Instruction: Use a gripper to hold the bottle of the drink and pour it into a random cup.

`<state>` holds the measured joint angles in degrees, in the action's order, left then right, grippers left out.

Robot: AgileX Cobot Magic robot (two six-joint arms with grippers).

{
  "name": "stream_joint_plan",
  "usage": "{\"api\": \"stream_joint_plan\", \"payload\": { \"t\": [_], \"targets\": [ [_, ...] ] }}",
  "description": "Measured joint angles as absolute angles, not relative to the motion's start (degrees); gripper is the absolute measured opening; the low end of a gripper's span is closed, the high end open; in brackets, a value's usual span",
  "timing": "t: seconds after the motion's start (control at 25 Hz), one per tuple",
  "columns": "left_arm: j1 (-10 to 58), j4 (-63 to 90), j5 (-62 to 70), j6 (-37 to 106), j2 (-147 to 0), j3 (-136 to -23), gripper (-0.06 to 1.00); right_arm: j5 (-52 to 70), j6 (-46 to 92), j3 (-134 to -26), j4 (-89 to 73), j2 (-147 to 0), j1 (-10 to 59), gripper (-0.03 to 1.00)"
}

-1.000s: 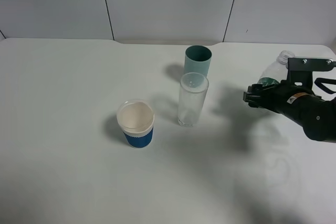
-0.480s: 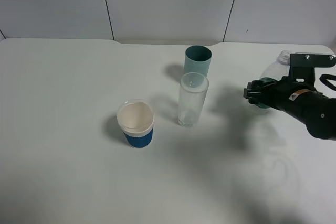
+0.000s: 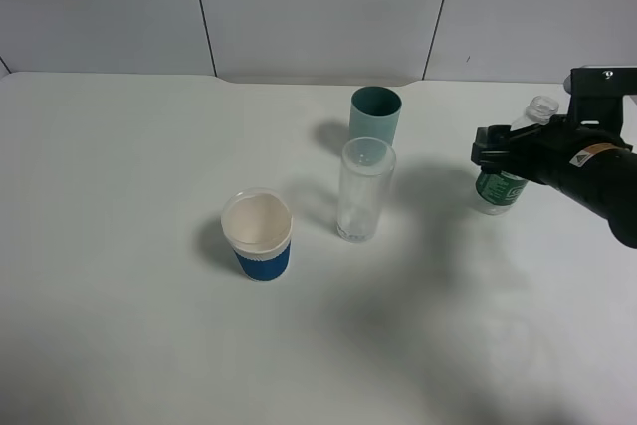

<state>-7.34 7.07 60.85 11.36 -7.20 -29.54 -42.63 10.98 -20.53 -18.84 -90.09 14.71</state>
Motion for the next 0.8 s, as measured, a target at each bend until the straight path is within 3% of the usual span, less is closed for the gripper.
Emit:
{"api": "stream_joint_plan", "payload": {
  "t": [0.52,0.8],
  "targets": [
    [-7.34,7.07,60.85,11.36,-7.20,-29.54,0.99,-38.91,16.21,-20.79,-17.99,-76.40,14.71,0.78],
    [-7.34,7.07,60.85,11.36,-7.20,-29.54,0.99,-29.25,18.94,-26.05,-17.99,-72.68,14.71,0.78]
  ]
}}
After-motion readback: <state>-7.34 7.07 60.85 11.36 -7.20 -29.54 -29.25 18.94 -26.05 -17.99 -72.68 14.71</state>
